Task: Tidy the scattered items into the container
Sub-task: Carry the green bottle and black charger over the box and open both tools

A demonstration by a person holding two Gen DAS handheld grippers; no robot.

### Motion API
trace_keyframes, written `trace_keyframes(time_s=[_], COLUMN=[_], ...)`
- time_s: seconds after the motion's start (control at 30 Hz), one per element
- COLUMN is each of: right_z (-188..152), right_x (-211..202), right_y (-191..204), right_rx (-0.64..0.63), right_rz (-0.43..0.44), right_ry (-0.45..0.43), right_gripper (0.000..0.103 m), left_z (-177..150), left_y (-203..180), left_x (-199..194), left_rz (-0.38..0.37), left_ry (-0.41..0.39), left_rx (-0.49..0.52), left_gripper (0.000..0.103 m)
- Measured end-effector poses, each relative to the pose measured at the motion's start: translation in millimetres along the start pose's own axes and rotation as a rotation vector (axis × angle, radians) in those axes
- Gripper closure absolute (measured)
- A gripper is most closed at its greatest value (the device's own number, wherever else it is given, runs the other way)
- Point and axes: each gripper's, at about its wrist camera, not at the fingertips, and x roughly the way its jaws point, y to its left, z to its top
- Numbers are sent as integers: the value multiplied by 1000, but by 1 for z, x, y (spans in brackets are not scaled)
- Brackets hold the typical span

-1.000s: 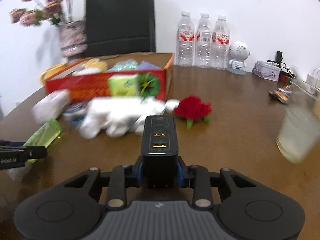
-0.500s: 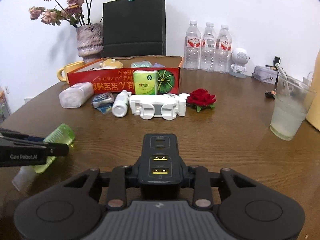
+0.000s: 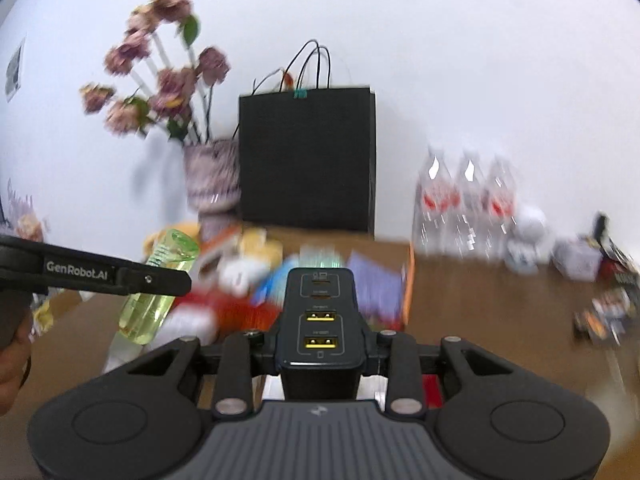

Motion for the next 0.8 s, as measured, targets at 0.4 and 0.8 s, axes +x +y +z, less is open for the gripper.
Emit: trace_keyframes(time_s=[0.4,0.8], right_z=[49,47], right_x=[210,206], right_y=[-46,-47], right_rx=[182,161], right_rz=[-11,11], right_ry=[448,560], right_gripper=[73,57], left_z=[63,59], left_y=[49,73], left_x=[212,179], left_rz=[-45,30], left_ry=[365,398], left_rx=[-346,-88], left_gripper=[71,30])
